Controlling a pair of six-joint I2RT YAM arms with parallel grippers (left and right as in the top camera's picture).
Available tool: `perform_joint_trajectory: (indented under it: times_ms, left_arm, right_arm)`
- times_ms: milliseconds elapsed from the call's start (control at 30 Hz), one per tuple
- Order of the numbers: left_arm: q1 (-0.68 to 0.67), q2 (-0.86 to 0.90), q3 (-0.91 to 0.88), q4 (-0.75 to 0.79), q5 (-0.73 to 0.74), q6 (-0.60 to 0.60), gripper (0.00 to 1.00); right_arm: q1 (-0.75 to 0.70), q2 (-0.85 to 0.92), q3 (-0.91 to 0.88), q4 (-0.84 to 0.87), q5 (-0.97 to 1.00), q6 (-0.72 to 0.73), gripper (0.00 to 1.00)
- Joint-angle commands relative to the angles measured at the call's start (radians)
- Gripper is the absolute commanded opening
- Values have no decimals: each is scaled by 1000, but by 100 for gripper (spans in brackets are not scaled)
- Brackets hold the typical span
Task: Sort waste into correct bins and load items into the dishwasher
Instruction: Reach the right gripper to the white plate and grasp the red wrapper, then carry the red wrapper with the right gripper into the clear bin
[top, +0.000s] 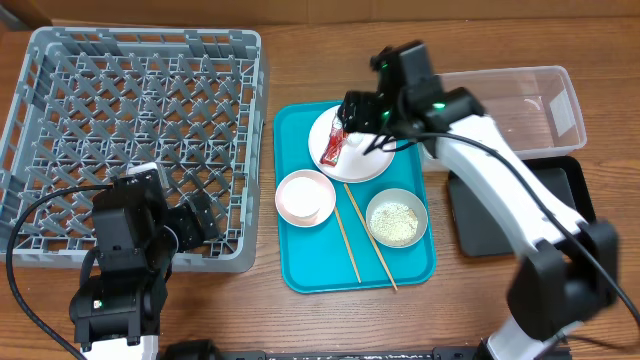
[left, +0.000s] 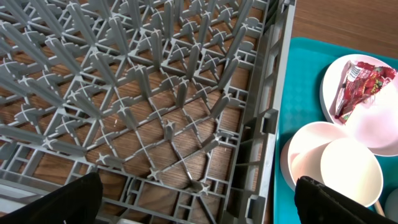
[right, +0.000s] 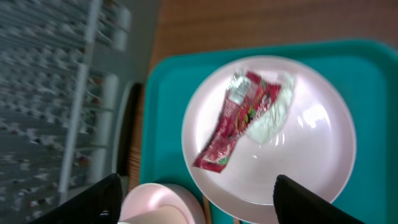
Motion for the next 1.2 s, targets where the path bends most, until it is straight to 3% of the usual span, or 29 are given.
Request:
perform_joint_trajectory:
  times_ms: [0, 133, 267, 533, 800, 1167]
  left_arm:
    - [6, -3, 29, 5, -7, -21, 100]
    - [6, -3, 29, 5, -7, -21, 100]
    - [6, -3, 29, 5, -7, -21, 100]
    - [6, -3, 29, 5, -6, -21, 100]
    - [6, -3, 29, 5, -6, -21, 100]
    - [6, -3, 29, 5, -6, -21, 100]
  right_arm:
    - [37, 82, 21, 0, 63, 66, 78]
    - [66, 147, 21, 0, 133, 154, 77]
    - [90, 203, 21, 30, 138, 214, 66]
    - [137, 280, 21, 70, 192, 334, 65]
    - [137, 282, 21, 148, 205, 335, 56]
    - [137, 340, 21, 156, 204, 335, 57]
